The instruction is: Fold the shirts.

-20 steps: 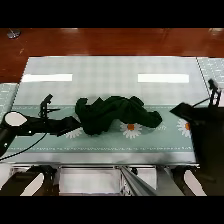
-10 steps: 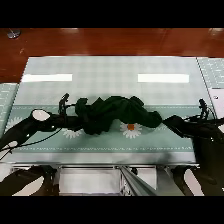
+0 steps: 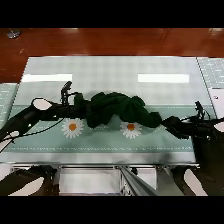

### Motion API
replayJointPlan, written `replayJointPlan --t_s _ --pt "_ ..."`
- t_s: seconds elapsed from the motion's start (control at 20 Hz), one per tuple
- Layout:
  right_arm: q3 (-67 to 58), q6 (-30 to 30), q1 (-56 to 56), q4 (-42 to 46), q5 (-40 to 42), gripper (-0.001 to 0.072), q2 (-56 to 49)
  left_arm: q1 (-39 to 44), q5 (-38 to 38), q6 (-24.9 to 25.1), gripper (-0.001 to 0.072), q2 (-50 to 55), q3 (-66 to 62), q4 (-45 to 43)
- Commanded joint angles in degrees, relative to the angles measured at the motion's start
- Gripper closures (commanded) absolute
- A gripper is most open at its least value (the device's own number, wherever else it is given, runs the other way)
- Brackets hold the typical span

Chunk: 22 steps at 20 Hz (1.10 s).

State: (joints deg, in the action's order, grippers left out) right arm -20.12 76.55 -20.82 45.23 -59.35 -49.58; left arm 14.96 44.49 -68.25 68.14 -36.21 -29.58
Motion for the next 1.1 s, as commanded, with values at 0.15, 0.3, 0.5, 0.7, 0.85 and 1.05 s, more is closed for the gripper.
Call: replayJointPlan --t_s 0.15,0.3,0.5,0.7,0.85,1.05 --pt "-2.71 -5.31 0.07 -10.82 1.92 0.0094 -12.98 -0.07 1.16 0.35 0.0681 0.00 -0.66 0.04" --pt "-5.99 -5.18 7.74 -11.28 4.98 0.0094 -18.16 -0.07 2.56 2.21 0.0681 -0.24 -1.31 0.04" --pt "-14.64 -0.22 18.75 -11.13 9.16 0.0462 -24.98 -0.28 5.68 3.74 0.0681 -3.02 -4.33 0.02" --pt "-30.67 0.09 20.50 -3.87 1.57 0.0683 -25.27 -4.46 11.19 3.32 0.0681 -7.06 -10.54 -2.60" --pt "-51.56 6.16 20.52 4.94 -2.71 0.0683 -23.54 -8.46 13.73 -0.33 0.0682 -10.47 -20.81 -8.35" --pt "-83.47 8.39 20.55 9.27 -10.19 0.0683 -22.67 -11.89 21.16 -5.22 0.0682 -12.48 -41.05 -16.90"
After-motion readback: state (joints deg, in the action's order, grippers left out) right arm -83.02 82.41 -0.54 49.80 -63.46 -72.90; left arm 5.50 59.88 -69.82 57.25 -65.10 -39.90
